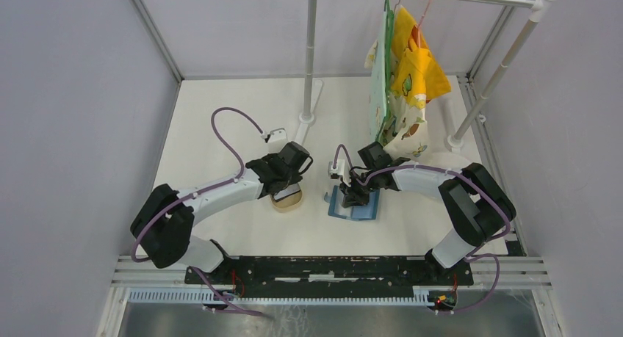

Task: Put the credit cards into the card holder
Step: Move the storage box to the center of the board, then pick up the credit card from the storage box.

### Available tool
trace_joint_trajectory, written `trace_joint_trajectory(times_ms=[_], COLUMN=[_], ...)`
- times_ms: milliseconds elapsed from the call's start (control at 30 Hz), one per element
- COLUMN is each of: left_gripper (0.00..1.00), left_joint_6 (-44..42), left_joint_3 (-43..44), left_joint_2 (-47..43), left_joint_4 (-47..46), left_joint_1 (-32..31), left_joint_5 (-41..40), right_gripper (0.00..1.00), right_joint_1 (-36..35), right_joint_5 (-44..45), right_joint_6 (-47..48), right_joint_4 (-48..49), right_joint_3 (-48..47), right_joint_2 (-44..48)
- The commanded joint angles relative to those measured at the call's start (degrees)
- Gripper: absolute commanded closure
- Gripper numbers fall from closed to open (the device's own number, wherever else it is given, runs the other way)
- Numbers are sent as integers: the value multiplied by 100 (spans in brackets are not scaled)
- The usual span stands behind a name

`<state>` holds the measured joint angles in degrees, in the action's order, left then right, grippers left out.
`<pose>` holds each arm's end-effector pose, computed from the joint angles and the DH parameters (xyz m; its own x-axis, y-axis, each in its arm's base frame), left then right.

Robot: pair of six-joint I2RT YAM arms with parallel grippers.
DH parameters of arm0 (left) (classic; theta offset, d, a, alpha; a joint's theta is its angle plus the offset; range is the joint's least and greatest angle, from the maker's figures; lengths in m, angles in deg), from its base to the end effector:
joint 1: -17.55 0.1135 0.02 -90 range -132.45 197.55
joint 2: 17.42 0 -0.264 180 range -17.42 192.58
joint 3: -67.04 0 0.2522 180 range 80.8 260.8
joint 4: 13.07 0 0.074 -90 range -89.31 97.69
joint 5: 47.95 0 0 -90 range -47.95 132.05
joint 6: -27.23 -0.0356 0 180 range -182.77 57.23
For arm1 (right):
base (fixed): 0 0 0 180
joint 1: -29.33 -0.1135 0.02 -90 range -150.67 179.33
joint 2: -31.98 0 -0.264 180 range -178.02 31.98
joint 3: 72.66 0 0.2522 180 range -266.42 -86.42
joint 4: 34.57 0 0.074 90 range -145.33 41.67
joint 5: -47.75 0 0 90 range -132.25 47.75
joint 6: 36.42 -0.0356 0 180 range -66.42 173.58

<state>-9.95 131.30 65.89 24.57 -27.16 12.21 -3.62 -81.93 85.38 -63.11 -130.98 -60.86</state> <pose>0.2152 -0.1881 0.2057 -0.6904 -0.2890 -0.6632 -0.2218 0.9571 -0.1862 0.2283 0.1751 0.1439 -0.2873 -0.6695 -0.6850 -0.9563 0.1596 0.2450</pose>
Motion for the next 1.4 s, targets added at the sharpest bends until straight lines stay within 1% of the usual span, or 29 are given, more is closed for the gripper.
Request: trace_joint_trajectory(times_ms=[0,100,200,233,300,400,467,567,633,733,800,1000,1133,1267,1367], left_gripper=[61,52,39,37,38,45,47,47,45,45,45,50,50,54,55], left_joint_6=[-1229,-1785,-2017,-2076,-2214,-2548,-2800,-2995,-3066,-3102,-3110,-3093,-3084,-3028,-3011], left_joint_3=[331,542,334,245,120,74,88,140,153,176,209,202,209,268,314], left_joint_2=[-142,57,-42,-95,-152,-60,67,325,481,680,792,961,995,992,1014], left_joint_4=[-272,469,559,501,374,191,14,-130,-211,-311,-325,-315,-257,-114,-8], left_joint_1=[5,6,58,91,164,277,297,298,307,305,299,296,294,298,296], left_joint_5=[105,-479,-615,-558,-489,-313,-147,5,66,130,92,-188,-362,-560,-658], right_gripper=[86,86,86,86,86,86,86,86,86,86,86,86,86,86,86], right_joint_1=[23,26,25,25,27,30,26,29,26,25,25,26,26,28,25], right_joint_5=[-101,-119,-136,-141,-145,-158,-163,-157,-154,-154,-154,-150,-145,-145,-146], right_joint_6=[81,86,89,97,107,105,104,116,114,113,116,124,117,113,116], right_joint_4=[-26,-32,-34,-45,-52,-55,-58,-58,-60,-68,-66,-74,-73,-73,-73], right_joint_3=[-198,-194,-203,-203,-211,-205,-207,-212,-213,-208,-211,-212,-211,-211,-211], right_joint_2=[61,72,54,55,45,47,49,42,43,37,20,0,-13,-11,-15])
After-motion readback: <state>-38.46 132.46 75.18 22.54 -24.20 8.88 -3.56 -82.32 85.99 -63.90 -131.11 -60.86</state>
